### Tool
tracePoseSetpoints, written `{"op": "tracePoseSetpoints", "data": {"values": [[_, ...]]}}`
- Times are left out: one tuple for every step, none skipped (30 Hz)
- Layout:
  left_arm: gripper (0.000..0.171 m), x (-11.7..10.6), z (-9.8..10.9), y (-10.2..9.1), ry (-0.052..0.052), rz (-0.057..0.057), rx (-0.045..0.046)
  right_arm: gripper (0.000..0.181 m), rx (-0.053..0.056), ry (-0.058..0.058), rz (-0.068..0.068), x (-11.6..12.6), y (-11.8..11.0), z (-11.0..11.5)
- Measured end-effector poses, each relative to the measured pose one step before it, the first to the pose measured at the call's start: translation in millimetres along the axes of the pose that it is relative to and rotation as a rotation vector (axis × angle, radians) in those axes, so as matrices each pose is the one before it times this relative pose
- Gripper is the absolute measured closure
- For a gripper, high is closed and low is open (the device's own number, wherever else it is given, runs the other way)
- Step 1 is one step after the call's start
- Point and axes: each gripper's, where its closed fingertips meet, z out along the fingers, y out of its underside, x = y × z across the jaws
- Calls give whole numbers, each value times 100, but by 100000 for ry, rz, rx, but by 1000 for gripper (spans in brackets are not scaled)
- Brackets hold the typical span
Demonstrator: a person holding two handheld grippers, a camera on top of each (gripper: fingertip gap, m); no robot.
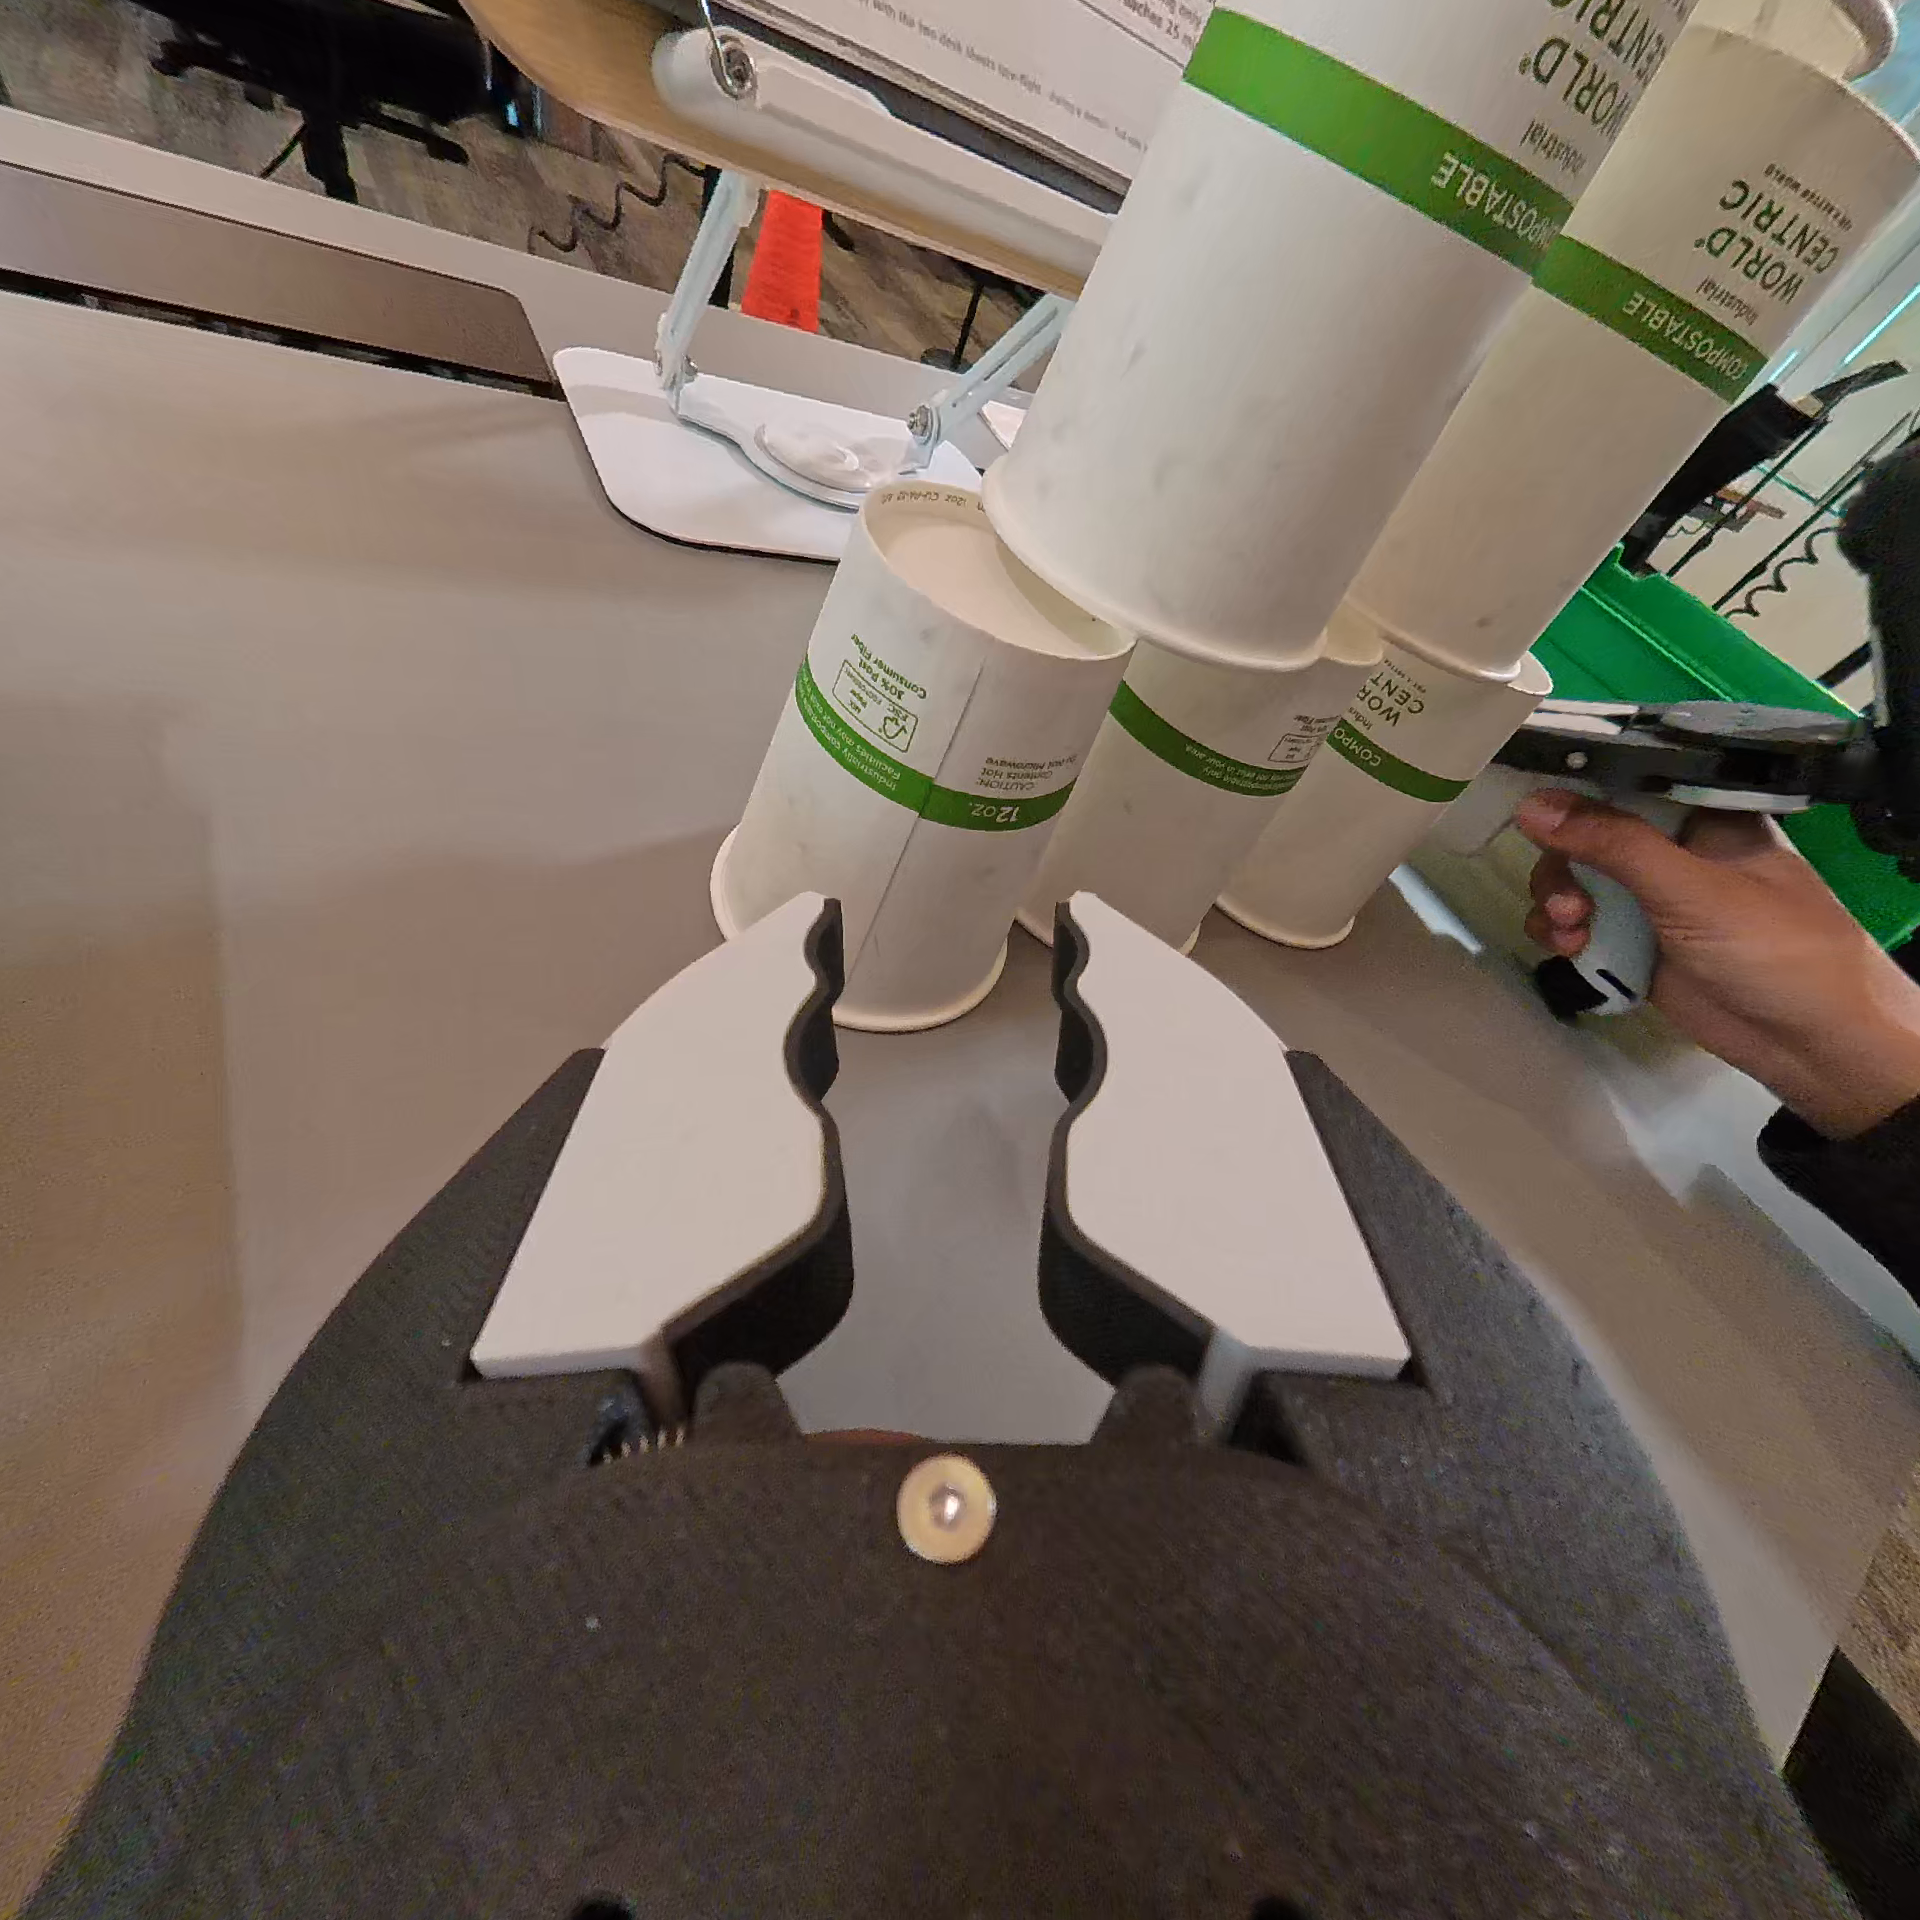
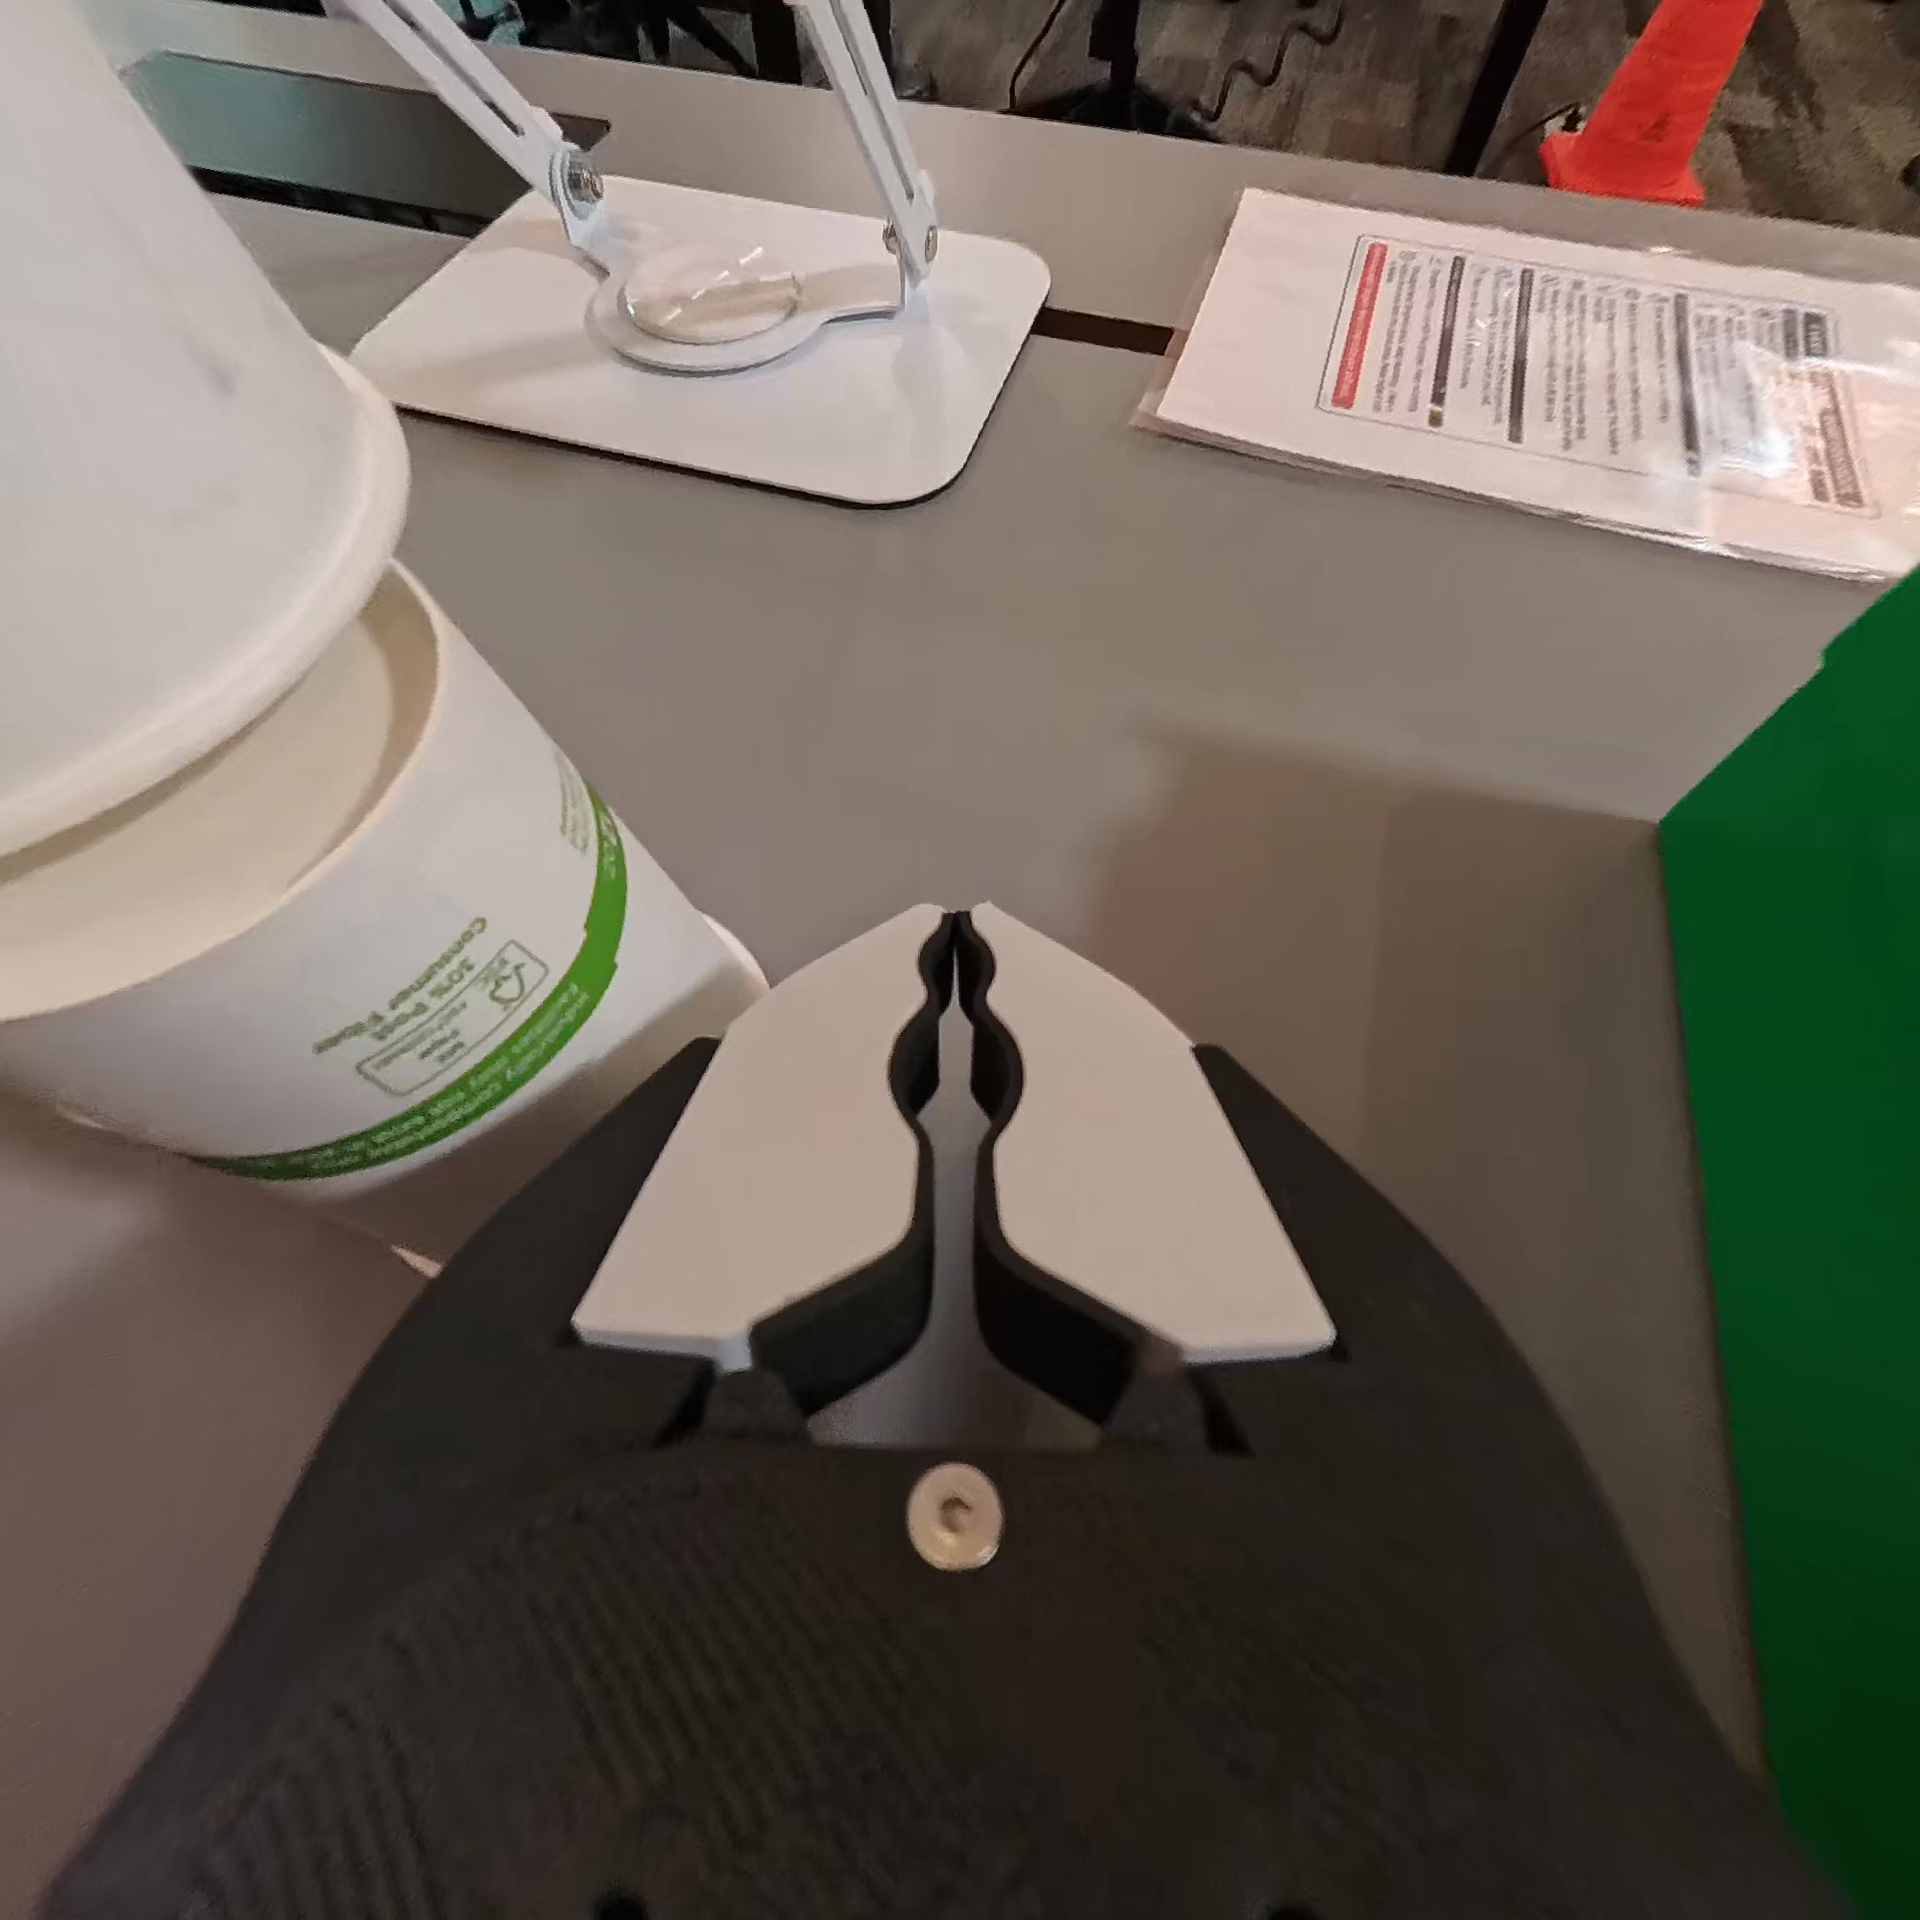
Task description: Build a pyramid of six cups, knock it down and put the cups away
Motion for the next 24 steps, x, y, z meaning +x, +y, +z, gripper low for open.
{"op": "tracePoseSetpoints", "data": {"values": [[132, 1, -23, -36, -130, 228, 109, 181, -188, 199, -308, -55, -34, 104], [132, 7, -22, -13, -96, 274, 14, 181, 468, 566, -260, -3, -81, -14], [132, -4, -31, -19, -95, 188, 34, 181, 471, 693, -291, 32, -57, -56], [132, -18, -22, -31, -111, 17, 135, 181, 462, 185, -179, -4, -50, -67], [132, -34, -35, -50, -67, -159, 227, 181, 237, -224, 71, -30, -14, -72], [132, -32, -9, -36, -52, -245, 210, 181, 80, -358, 316, -22, 5, -40], [132, -36, 0, -17, -65, -202, 117, 181, 93, -436, 423, -36, -1, -31], [132, -29, 9, -2, -59, -98, -7, 181, 42, -505, 365, -66, -5, -19], [132, -15, 8, 10, -81, -33, -43, 181, -60, -356, 164, -83, 23, -10], [132, -9, 1, -16, -87, 20, 52, 181, -39, -202, -124, -81, 5, -2], [132, -3, -2, -11, -94, 98, 58, 181, -36, -106, -404, -89, 2, 1], [132, -9, -11, -5, -152, 132, 44, 181, -82, -90, -511, -98, 13, 9], [132, -24, -6, -15, -177, 119, 77, 181, -84, -96, -481, -107, -2, 15], [132, -26, 3, 9, -159, 34, 2, 181, -19, -117, -426, -108, -5, 9], [132, -36, 6, 5, -101, -81, -60, 181, 6, -131, -360, -105, -7, 8], [132, -31, 11, 9, -80, -151, -19, 181, -31, -105, -273, -95, -5, 10], [132, -23, 3, 0, -58, -120, 13, 181, 3, -47, -229, -75, -1, -1], [132, -9, 10, 7, -36, -34, -17, 181, 43, -19, -205, -60, -18, 2], [132, 6, 2, 7, -8, 24, -39, 181, 30, 9, -168, -47, -11, 11], [132, 15, 7, 8, 2, 41, -30, 181, 27, -7, -130, -42, -17, 3], [132, -1, 12, 13, -3, 30, -48, 181, 29, -62, -64, -41, -12, 14], [132, 21, 4, 13, 41, 27, -75, 181, 3, -83, -26, -34, -2, 22], [132, 4, 10, 17, 25, 12, -77, 181, -21, -31, -77, -32, -9, 18], [132, 14, 16, 17, 34, 5, -64, 181, 49, 61, -143, -23, -18, 2]]}}
